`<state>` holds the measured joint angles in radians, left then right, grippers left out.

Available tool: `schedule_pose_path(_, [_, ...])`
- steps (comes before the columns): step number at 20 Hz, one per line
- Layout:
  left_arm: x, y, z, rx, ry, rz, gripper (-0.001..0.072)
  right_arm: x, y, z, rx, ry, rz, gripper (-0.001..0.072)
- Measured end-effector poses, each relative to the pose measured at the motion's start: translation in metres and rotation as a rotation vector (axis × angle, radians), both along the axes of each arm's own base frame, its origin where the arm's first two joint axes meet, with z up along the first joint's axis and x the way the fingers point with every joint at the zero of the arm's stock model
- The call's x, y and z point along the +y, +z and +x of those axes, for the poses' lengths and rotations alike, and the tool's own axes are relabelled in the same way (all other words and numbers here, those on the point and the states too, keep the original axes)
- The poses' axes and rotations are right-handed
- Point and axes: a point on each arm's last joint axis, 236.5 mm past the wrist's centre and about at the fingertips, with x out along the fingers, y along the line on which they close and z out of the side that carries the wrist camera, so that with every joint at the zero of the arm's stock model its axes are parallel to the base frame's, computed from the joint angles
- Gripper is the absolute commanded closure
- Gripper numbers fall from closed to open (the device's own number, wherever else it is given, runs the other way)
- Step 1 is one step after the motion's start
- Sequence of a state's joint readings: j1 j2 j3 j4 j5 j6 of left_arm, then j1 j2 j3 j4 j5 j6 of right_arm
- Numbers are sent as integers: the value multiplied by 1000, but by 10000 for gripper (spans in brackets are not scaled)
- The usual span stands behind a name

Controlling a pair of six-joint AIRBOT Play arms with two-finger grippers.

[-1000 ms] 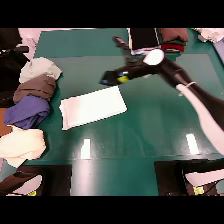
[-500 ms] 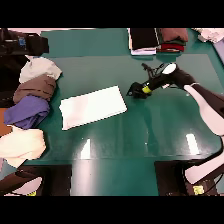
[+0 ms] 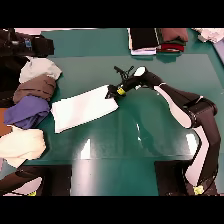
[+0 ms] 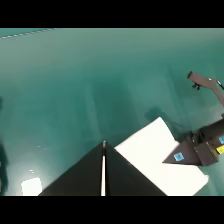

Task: Fold the shirts.

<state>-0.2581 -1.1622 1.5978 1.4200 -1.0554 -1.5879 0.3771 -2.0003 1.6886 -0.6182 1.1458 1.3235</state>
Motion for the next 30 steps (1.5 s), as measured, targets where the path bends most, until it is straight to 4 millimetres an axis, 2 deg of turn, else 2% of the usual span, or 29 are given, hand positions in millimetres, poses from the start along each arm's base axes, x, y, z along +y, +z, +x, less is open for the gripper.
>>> schedule_pose_path(1, [-8, 0, -3, 0, -18, -3, 686, -4, 12, 10, -46, -12, -3, 697])
schedule_pose_path(3, [-27, 0, -10, -3, -66, 4, 685, -30, 40, 32, -149, -44, -39, 697])
schedule_pose_path(5, [-49, 2, -19, -12, -121, 7, 685, -81, 71, 56, -246, -110, -115, 697])
schedule_pose_path(7, [-68, 4, -26, -24, -168, 6, 685, -150, 100, 74, -311, -201, -211, 697])
schedule_pose_path(10, [-82, 6, -32, -37, -200, 0, 685, -278, 134, 78, -356, -403, -357, 697])
schedule_pose_path(13, [-88, 8, -34, -39, -204, -16, 685, -409, 148, 47, -335, -645, -494, 697])
schedule_pose_path(15, [-91, 11, -34, -45, -199, -31, 685, -491, 149, 11, -295, -834, -563, 697])
schedule_pose_path(17, [-92, 13, -33, -52, -194, -46, 685, -553, 146, -33, -245, -1006, -610, 697])
schedule_pose_path(18, [-93, 14, -33, -54, -191, -52, 685, -573, 143, -53, -218, -1075, -623, 697])
schedule_pose_path(20, [-94, 16, -32, -55, -187, -61, 685, -608, 133, -98, -160, -1204, -663, 697])
schedule_pose_path(21, [-94, 16, -32, -57, -186, -65, 685, -619, 127, -118, -128, -1253, -685, 697])
schedule_pose_path(23, [-94, 17, -32, -57, -184, -67, 684, -626, 112, -153, -64, -1298, -734, 697])
schedule_pose_path(26, [-94, 17, -31, -59, -182, -71, 684, -617, 90, -187, 14, -1305, -772, 696])
schedule_pose_path(28, [-94, 17, -31, -61, -184, -69, 684, -600, 77, -197, 53, -1272, -777, 678])
schedule_pose_path(29, [-94, 17, -31, -63, -186, -67, 684, -591, 73, -199, 62, -1251, -777, 615])
schedule_pose_path(30, [-94, 17, -31, -64, -188, -63, 684, -584, 71, -199, 63, -1233, -777, 613])
